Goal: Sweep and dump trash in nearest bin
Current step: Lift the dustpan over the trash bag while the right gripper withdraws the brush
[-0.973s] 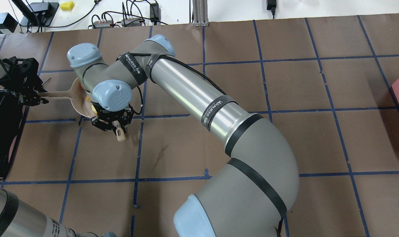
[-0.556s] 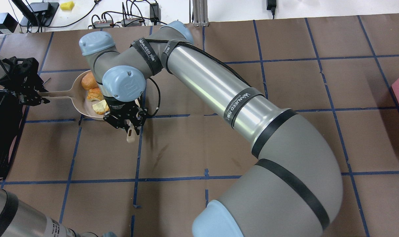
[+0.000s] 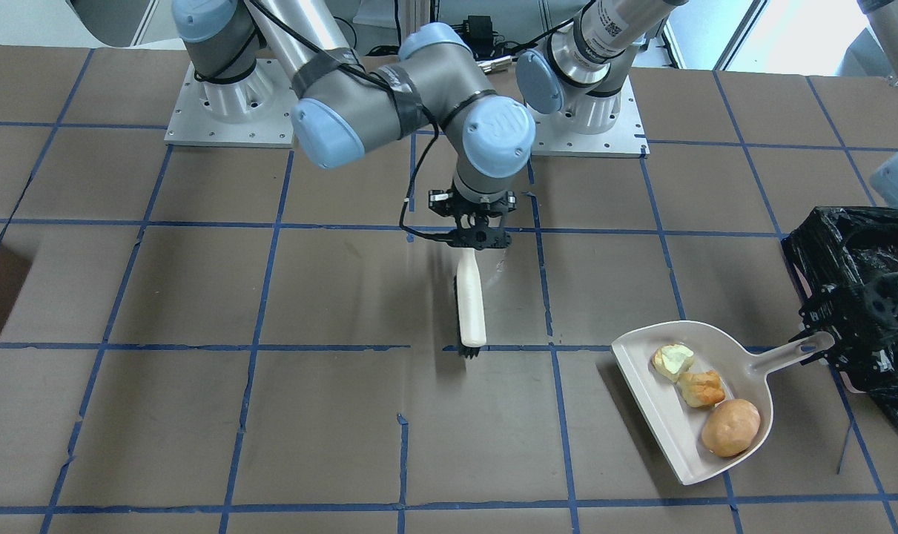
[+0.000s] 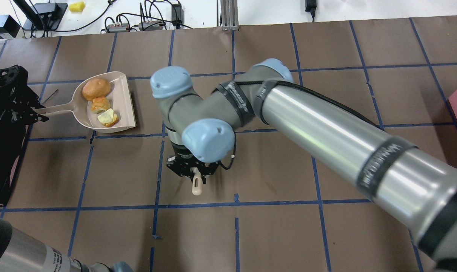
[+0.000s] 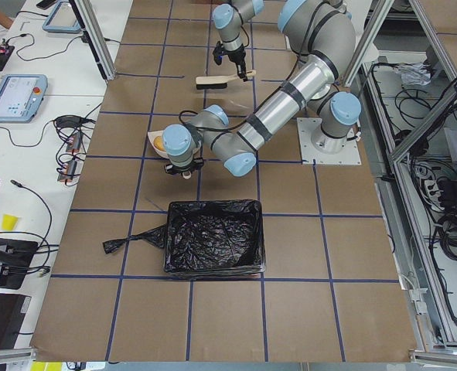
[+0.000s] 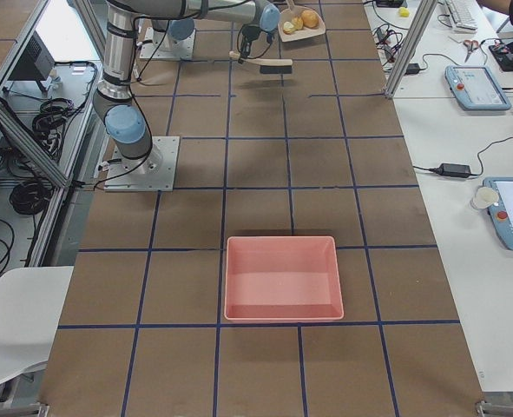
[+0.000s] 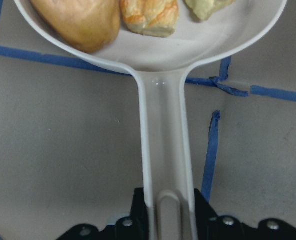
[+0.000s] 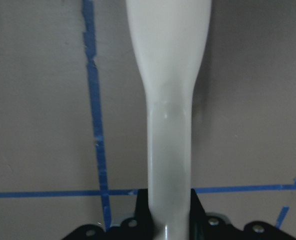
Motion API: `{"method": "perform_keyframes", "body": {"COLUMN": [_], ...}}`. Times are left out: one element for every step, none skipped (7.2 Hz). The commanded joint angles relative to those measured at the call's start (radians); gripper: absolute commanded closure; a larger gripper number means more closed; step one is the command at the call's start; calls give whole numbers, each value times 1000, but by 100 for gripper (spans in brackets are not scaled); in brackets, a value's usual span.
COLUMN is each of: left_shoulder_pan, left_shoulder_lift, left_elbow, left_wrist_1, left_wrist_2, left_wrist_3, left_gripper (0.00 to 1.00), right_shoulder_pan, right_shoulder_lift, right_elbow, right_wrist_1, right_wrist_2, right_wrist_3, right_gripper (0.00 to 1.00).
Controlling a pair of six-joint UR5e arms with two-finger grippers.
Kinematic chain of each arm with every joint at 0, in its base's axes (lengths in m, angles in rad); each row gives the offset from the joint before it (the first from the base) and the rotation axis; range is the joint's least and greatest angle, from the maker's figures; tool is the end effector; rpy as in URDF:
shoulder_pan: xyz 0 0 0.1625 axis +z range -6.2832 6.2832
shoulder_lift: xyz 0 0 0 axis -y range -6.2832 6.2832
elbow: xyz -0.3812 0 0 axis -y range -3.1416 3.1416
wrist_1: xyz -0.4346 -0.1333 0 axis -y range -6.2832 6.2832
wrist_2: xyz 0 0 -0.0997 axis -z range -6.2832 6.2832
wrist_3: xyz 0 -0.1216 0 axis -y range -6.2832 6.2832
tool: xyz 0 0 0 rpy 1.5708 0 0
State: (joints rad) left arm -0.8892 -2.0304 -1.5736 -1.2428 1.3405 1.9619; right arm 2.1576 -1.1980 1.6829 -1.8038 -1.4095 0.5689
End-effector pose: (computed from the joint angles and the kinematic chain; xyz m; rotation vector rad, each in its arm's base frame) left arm 0.2788 -0.5992 0.1796 -1.7390 -2.3732 0.2810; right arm 0.4539 -0.4067 0.1739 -0.0040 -3.1039 -0.4662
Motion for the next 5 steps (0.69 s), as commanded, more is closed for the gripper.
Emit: {"method": "perform_keyframes", "body": {"left_shoulder_pan": [47,90,163,240,307], "left_shoulder_lift": [62,80,90,108,130], "left_elbow": [6,6,12,17,20], "left_wrist_1": [-73,-79,-80,-83,-83], "left_wrist_2": [-64,-72,-79,-111,-113], "left_wrist_3": [-78,-102,-103,-103,-98], "left_gripper": [96,97,97,96,97], "right_shoulder_pan": [-54,-88,-103,-119,-117], "right_shoulder_lift": [-150,-147,-149,-144,-144], "right_elbow": [312,346,360,356,354], "right_wrist_1": [-256,-261,-264,-259,-249], "right_wrist_2": [-14,6,35,56,93], "right_wrist_3": [-47,-66,-102,-101,-92], "right_gripper": [97,97,96,95,95]}}
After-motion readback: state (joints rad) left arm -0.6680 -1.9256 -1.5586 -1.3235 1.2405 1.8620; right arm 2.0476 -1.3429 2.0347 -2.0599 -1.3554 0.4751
